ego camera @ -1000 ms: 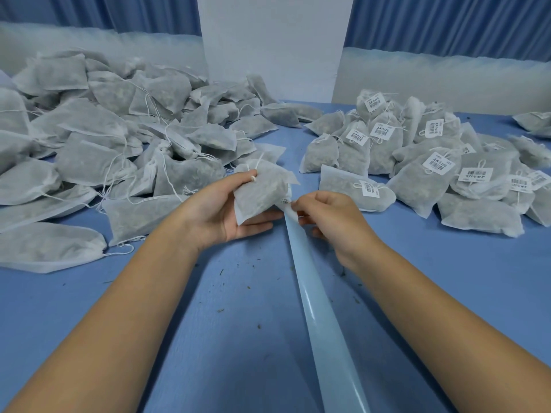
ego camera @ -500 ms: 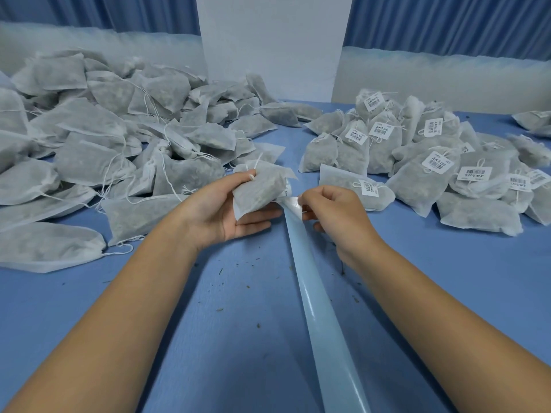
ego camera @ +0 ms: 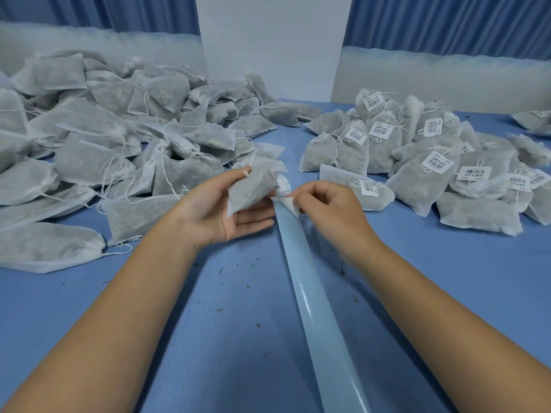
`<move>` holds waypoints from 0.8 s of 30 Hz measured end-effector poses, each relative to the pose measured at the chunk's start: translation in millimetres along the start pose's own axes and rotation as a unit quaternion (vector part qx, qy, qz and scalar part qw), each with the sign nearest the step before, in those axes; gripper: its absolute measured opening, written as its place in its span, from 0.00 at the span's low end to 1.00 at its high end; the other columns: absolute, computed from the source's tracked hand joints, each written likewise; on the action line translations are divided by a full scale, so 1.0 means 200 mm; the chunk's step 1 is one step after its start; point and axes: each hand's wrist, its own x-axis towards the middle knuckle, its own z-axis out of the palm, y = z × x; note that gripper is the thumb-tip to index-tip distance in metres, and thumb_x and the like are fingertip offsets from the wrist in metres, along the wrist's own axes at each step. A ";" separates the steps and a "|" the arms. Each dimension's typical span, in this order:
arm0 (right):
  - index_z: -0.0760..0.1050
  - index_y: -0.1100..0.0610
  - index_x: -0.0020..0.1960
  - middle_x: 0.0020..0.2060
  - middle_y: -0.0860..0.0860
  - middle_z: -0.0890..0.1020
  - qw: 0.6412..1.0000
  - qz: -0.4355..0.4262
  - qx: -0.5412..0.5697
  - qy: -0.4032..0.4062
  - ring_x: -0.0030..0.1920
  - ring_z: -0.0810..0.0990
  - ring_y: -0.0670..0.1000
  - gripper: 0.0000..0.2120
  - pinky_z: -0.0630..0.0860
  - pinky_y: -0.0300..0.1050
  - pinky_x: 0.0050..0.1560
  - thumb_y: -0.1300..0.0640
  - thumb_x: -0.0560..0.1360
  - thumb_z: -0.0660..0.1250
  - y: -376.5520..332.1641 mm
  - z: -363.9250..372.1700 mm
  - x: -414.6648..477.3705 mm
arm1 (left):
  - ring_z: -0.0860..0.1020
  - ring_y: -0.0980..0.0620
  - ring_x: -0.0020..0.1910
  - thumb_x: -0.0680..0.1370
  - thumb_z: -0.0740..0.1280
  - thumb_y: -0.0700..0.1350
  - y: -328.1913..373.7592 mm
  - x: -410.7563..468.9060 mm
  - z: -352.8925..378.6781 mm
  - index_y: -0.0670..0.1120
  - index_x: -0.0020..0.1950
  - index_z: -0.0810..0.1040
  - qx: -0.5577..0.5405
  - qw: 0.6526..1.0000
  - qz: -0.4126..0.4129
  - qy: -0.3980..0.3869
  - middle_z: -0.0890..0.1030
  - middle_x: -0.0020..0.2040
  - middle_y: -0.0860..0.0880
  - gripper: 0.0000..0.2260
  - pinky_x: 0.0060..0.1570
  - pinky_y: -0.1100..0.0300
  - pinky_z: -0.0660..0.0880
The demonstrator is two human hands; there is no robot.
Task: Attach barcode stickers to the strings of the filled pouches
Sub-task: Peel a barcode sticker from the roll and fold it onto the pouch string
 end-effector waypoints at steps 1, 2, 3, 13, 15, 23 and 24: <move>0.81 0.52 0.37 0.31 0.41 0.82 1.000 -0.016 -0.005 -0.006 0.32 0.76 0.37 0.10 0.70 0.28 0.34 0.62 0.73 0.66 0.00 0.00 0.00 | 0.83 0.40 0.55 0.71 0.69 0.52 0.00 0.00 -0.01 0.39 0.53 0.85 -0.002 1.000 -0.010 -0.001 0.83 0.58 0.38 0.19 0.51 0.44 0.81; 0.81 0.51 0.37 0.30 0.38 0.80 0.999 -0.037 -0.014 -0.009 0.31 0.75 0.37 0.10 0.69 0.26 0.33 0.63 0.73 0.67 0.01 0.00 0.00 | 0.83 0.41 0.56 0.70 0.69 0.53 0.01 0.00 -0.01 0.37 0.49 0.86 -0.004 1.000 -0.017 -0.004 0.82 0.59 0.38 0.20 0.52 0.44 0.81; 0.81 0.52 0.37 0.30 0.38 0.80 0.997 -0.064 -0.029 -0.009 0.31 0.75 0.37 0.10 0.68 0.26 0.34 0.64 0.73 0.67 0.01 0.00 -0.01 | 0.83 0.41 0.57 0.69 0.69 0.54 0.01 -0.01 -0.02 0.37 0.47 0.86 -0.006 1.000 -0.021 -0.005 0.82 0.59 0.38 0.21 0.51 0.44 0.81; 0.81 0.55 0.36 0.32 0.43 0.80 0.990 -0.099 -0.092 0.027 0.33 0.75 0.40 0.06 0.69 0.29 0.37 0.62 0.71 0.69 0.04 0.00 0.00 | 0.84 0.42 0.53 0.67 0.69 0.54 0.00 -0.02 -0.02 0.35 0.47 0.86 0.002 0.999 -0.032 -0.003 0.84 0.56 0.38 0.23 0.45 0.45 0.83; 0.80 0.57 0.35 0.29 0.43 0.79 0.997 -0.030 -0.071 0.031 0.29 0.73 0.39 0.07 0.69 0.30 0.32 0.62 0.71 0.68 0.04 -0.01 0.02 | 0.85 0.42 0.51 0.67 0.69 0.54 0.00 -0.02 -0.02 0.35 0.46 0.86 0.003 0.999 -0.034 0.000 0.84 0.55 0.39 0.22 0.43 0.45 0.83; 0.79 0.55 0.30 0.29 0.44 0.81 0.994 0.094 -0.008 0.058 0.32 0.75 0.45 0.11 0.70 0.41 0.37 0.58 0.72 0.67 0.04 -0.03 0.05 | 0.85 0.42 0.51 0.67 0.70 0.52 0.00 -0.01 -0.02 0.36 0.43 0.86 0.018 0.999 -0.032 0.012 0.85 0.53 0.40 0.19 0.45 0.45 0.83; 0.79 0.54 0.30 0.28 0.44 0.81 0.993 0.101 -0.003 0.058 0.31 0.75 0.43 0.12 0.70 0.40 0.38 0.58 0.72 0.66 0.04 -0.03 0.05 | 0.85 0.42 0.51 0.67 0.70 0.52 0.00 -0.01 -0.02 0.36 0.43 0.86 0.019 0.999 -0.032 0.012 0.85 0.53 0.40 0.19 0.44 0.45 0.83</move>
